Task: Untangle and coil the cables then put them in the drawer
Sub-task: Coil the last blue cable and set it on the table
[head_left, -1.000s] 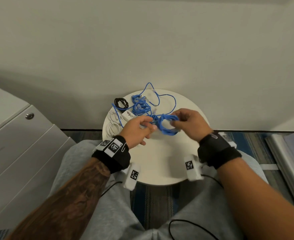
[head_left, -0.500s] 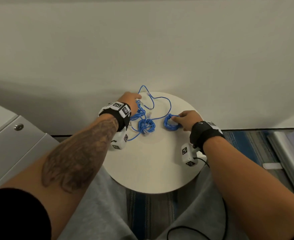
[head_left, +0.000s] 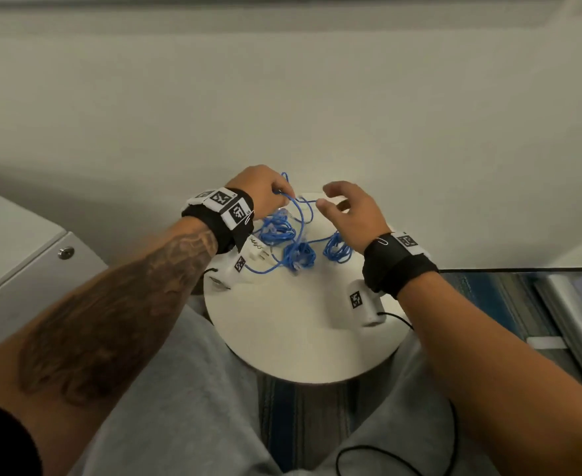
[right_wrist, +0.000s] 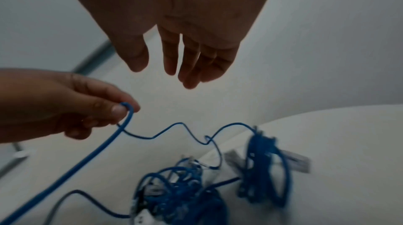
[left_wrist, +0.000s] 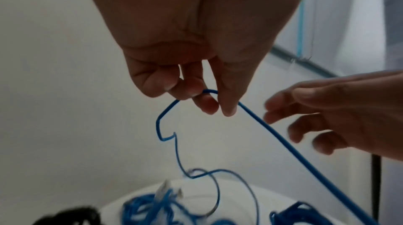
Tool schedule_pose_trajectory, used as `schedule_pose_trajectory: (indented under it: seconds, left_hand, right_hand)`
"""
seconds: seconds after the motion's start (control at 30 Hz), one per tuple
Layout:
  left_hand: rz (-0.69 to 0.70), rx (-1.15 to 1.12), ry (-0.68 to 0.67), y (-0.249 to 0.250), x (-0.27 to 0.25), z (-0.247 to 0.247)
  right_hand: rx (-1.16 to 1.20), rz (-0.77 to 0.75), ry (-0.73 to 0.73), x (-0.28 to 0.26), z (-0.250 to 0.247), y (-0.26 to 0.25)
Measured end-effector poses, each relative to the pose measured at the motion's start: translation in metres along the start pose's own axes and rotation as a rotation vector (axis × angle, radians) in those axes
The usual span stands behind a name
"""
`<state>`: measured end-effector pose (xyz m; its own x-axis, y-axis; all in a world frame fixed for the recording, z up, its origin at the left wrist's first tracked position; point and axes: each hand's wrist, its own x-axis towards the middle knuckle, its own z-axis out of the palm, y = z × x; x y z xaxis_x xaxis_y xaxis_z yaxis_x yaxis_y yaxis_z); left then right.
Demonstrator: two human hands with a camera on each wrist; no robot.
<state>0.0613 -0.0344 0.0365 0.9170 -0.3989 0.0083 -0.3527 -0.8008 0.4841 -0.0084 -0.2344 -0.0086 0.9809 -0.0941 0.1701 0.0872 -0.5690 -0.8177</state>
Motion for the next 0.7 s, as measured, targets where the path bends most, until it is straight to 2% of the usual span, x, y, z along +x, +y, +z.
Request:
schedule_pose_trajectory:
  seconds: [0.1,0.17,0.3,0.4,0.6,0.7]
  left_hand:
    - [0.092,-0.004,0.039,0.019,-0.012,-0.021]
    - [0.145,0.004,0.103,0.030,-0.017,-0.036]
    - [0.177,-0.003,0.209,0.036,-0.022,-0.062]
    - [0.147,-0.019,0.205,0.029,-0.024,-0.065]
    - [0.060,-0.098,0.260,0.010,-0.028,-0.054]
    - [0.002,-0.255,0.269,0.005,-0.026,-0.060]
  right_hand:
    - [0.097,-0.007,-0.203,0.001,0.000,-0.035]
    - [0.265,0.012,-0.241,0.001,-0.005,-0.057]
    - [0.508,0.054,-0.053,-0.002,-0.028,-0.090]
    - [0.548,0.020,0.061,-0.011,-0.052,-0.110]
    - [0.514,-0.184,0.287,-0.026,-0.094,-0.125]
    - [0.485,-0.233,0.376,-0.029,-0.104,-0.122]
